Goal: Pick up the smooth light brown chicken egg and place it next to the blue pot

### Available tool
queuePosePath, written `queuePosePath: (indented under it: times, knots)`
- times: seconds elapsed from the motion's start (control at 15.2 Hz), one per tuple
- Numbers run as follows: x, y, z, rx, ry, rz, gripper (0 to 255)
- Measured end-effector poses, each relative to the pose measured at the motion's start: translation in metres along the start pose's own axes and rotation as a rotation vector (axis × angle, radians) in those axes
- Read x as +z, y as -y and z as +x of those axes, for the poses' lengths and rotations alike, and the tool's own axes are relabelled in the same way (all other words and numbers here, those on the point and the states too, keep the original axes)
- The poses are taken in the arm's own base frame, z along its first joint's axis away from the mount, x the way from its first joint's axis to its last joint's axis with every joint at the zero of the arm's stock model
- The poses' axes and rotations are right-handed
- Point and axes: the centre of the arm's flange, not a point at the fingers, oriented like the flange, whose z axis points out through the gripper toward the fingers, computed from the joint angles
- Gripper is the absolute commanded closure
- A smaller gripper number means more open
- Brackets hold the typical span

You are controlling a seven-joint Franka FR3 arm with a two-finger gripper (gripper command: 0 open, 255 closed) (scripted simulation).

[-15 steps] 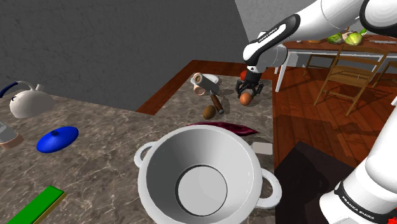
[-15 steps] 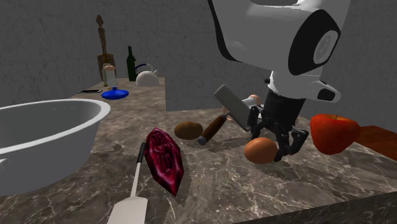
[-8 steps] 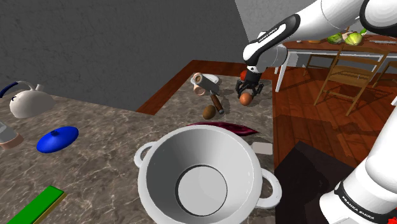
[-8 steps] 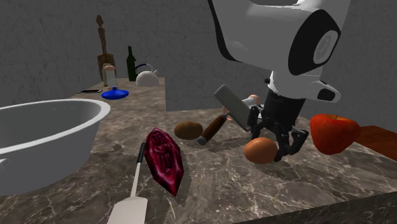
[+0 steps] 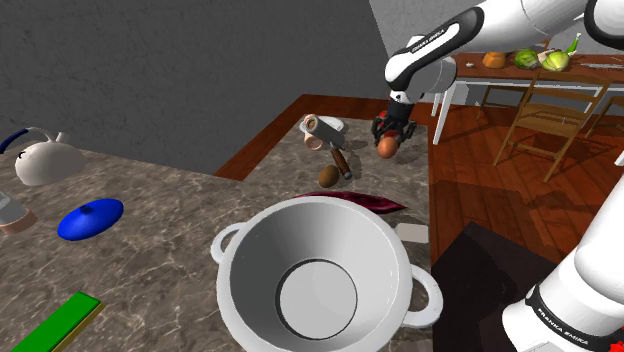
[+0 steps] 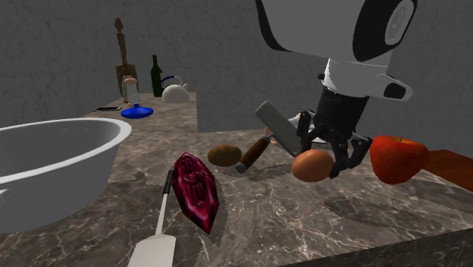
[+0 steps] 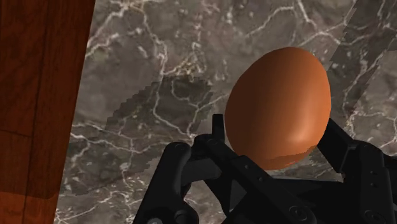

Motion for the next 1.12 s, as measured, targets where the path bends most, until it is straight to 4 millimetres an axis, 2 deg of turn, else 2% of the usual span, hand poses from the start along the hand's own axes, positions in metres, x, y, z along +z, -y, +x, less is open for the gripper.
queuePosePath:
  times: [1.12]
  knots:
    - [-0.089,0.019,0.000,0.000,0.000,0.000,255]
